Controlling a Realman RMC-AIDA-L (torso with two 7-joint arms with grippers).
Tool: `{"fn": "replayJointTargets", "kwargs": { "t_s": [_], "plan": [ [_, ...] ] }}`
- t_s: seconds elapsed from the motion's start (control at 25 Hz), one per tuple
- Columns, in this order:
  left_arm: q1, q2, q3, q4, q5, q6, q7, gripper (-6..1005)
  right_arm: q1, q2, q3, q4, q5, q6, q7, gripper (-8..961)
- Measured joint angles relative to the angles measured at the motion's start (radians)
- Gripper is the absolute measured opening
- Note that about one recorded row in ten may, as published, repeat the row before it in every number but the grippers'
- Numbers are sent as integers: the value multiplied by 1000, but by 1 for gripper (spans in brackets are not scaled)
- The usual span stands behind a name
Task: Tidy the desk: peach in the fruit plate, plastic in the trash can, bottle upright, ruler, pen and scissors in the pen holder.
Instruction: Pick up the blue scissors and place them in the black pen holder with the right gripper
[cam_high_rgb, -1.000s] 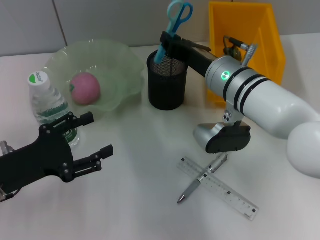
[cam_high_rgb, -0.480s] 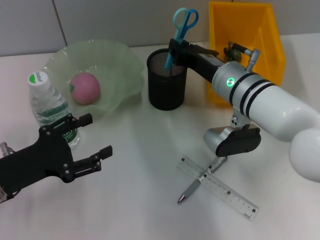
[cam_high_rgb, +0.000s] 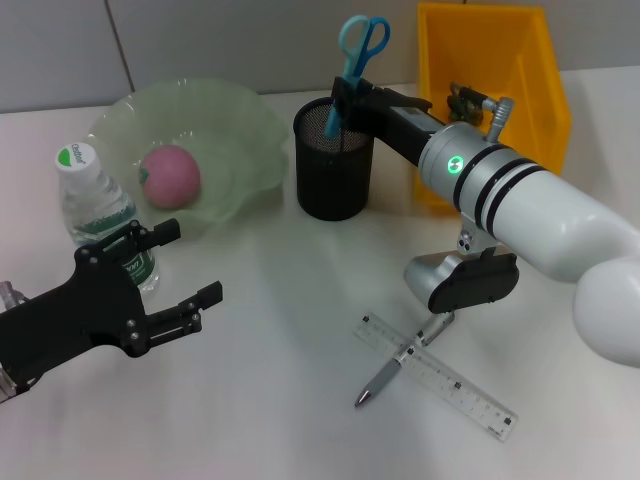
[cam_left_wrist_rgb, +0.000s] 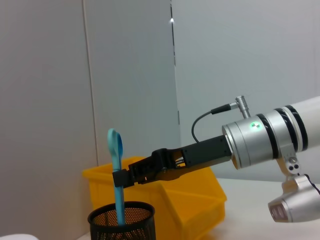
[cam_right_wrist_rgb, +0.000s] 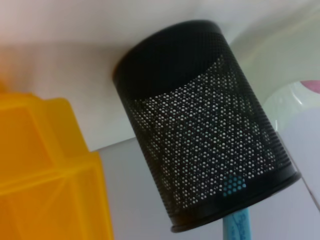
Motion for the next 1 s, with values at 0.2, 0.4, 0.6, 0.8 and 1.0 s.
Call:
{"fn": "replayJointTargets", "kwargs": {
  "t_s": [0.2,0.4,0.6,0.8,1.0],
  "plan": [
    [3,0,0,-1,-7,4,1,845,4,3,-12,10,-10,20,2,217],
    [9,0,-5,-16,-10,6,30,844,6,6,-44,38,-12,60,2,217],
    [13,0,-6,-42,-24,7,77,844,8,9,-62,65,-12,81,-2,217],
    [16,0,-6,-55,-41,7,102,844,11,10,-68,76,-12,117,-5,220],
    [16,0,-5,-67,-53,7,116,844,23,12,-81,103,-12,147,-3,238]
  ]
}}
